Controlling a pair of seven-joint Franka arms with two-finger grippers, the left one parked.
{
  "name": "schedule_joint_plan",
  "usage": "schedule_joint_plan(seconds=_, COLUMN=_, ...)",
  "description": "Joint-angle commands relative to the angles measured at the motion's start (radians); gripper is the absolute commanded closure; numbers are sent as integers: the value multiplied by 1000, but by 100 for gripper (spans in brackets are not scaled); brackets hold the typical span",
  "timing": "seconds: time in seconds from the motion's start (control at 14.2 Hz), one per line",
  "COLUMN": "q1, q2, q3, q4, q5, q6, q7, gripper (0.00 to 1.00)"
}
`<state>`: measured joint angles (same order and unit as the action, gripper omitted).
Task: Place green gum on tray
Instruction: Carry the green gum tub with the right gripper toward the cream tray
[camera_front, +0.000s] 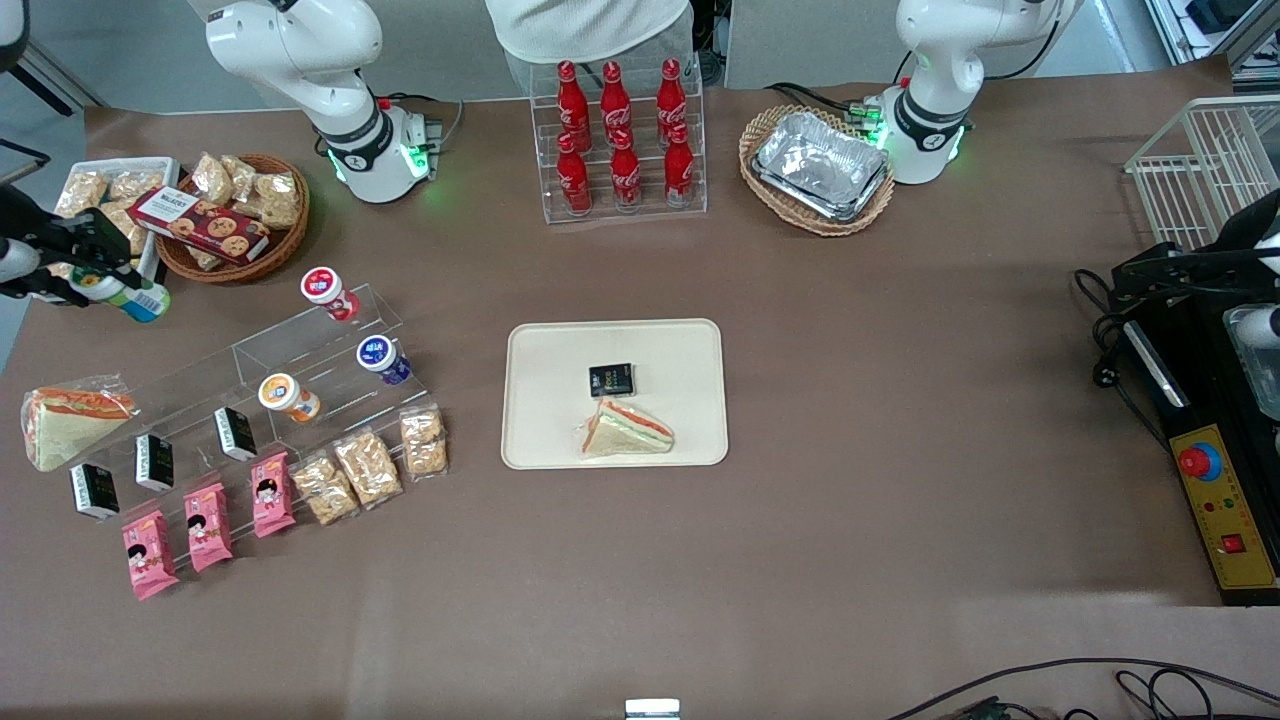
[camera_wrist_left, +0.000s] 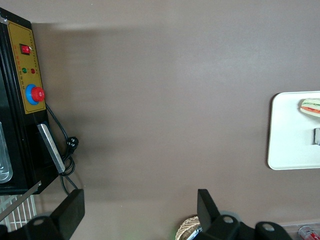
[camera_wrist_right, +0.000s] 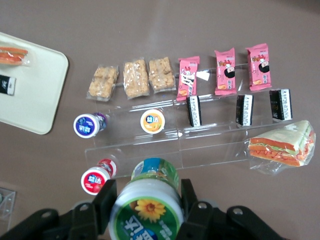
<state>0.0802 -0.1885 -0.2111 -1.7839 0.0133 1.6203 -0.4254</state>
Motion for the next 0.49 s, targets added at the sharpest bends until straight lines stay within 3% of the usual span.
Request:
schedule_joint_plan(seconds=0.0, q1=58, q2=61, q3=42, q4=106, q5=4, q6=-62, q7=190, gripper=81)
schedule_joint_plan(seconds=0.42, q1=153, q2=92, q3=200, q4=107, q5=54, q6=-45, q7=734, gripper=80)
